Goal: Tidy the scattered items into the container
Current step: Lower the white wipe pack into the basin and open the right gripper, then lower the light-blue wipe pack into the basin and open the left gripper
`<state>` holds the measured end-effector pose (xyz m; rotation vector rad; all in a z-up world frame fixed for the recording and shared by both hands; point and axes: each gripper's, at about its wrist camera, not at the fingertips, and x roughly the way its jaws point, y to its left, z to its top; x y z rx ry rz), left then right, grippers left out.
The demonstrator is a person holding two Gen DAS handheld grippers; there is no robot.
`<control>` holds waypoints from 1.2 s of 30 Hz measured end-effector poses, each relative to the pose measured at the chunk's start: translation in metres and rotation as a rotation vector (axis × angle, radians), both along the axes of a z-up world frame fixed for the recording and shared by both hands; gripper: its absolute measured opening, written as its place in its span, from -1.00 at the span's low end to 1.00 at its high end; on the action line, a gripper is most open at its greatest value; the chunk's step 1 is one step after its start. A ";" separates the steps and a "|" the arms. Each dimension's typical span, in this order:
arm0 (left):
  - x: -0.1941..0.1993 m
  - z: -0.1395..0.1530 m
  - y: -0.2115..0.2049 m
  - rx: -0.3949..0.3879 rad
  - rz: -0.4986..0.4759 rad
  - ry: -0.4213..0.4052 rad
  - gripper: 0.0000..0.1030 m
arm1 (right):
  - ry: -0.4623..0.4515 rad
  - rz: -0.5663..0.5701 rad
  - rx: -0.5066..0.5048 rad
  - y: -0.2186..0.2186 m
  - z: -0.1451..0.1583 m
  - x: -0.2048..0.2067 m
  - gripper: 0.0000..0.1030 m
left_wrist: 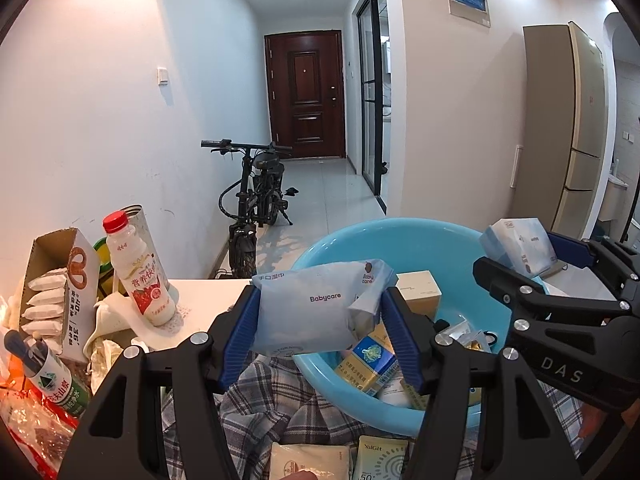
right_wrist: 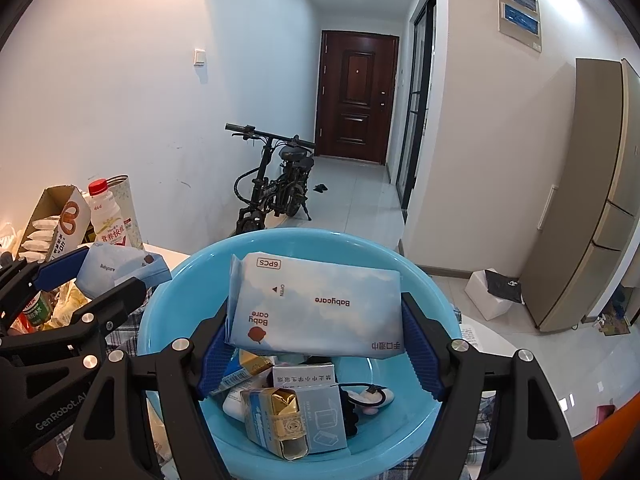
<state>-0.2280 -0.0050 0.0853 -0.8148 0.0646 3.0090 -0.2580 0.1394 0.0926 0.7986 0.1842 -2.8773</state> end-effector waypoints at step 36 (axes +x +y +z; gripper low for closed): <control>0.005 0.004 0.005 -0.007 -0.018 0.018 0.20 | 0.112 -0.135 -0.081 0.057 0.038 0.020 1.00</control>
